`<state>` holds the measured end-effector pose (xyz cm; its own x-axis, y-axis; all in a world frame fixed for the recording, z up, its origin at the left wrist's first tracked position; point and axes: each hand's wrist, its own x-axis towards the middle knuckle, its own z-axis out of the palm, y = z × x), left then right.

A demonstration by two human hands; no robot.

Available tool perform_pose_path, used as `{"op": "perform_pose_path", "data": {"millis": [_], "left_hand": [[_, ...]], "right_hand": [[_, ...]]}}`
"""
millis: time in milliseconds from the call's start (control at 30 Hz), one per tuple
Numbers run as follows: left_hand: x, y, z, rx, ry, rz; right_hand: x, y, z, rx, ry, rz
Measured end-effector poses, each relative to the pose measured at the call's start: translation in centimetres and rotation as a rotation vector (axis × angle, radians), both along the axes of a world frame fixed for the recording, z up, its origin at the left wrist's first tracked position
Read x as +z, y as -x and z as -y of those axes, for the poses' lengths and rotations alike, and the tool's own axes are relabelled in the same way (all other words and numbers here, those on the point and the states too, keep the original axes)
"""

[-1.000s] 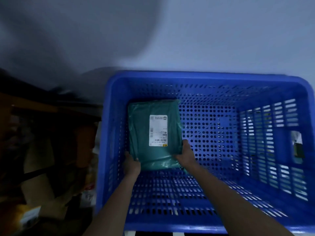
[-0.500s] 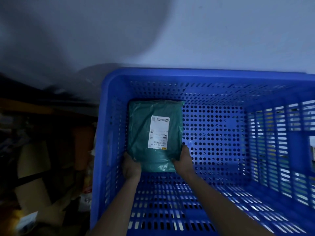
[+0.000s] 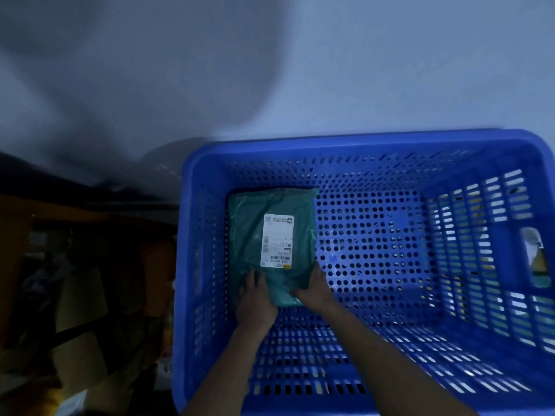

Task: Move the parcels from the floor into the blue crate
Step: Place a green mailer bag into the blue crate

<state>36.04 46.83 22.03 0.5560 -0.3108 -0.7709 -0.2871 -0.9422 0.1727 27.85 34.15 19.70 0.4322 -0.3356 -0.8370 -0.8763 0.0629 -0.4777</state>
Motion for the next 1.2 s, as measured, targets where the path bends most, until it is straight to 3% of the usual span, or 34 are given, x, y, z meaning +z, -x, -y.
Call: {"op": "perform_pose_path", "data": {"millis": [100,200,267,467,567,733,900,1133,1200], "left_hand": [[-0.3,0.1,-0.3,0.017,0.062,0.005],[-0.3,0.1,-1.6,0.279,0.111,0.178],[-0.1,-0.3,-2.2,0.399,0.066,0.17],[-0.8,-1.5,-1.8,0.512,0.07,0.055],[-0.5,-1.5,-1.2,0.546,-0.024,-0.115],[-0.3,1.2,0.6,0.607,0.126,-0.428],[1.0,3.8,3.4,0.77,0.182,-0.689],[4.0,2.9,4.3,0.637,0.173,-0.815],[5.3,1.2,3.9,0.556,0.166,-0.75]], "right_hand": [[-0.2,0.6,-0.2,0.008,0.002,0.026],[-0.5,1.3,-0.1,-0.051,0.074,0.016],[-1.1,1.4,0.4,-0.092,0.083,-0.018],[-2.3,1.9,0.0,-0.398,-0.209,-0.057],[-2.5,4.2,1.4,-0.574,-0.162,-0.049],[-0.7,7.9,6.5,-0.809,0.006,-0.017],[0.6,7.5,9.6,-1.022,-0.269,0.131],[3.1,7.6,13.8,-0.621,-0.188,0.171],[5.0,7.4,15.8,-0.456,-0.153,0.213]]}}
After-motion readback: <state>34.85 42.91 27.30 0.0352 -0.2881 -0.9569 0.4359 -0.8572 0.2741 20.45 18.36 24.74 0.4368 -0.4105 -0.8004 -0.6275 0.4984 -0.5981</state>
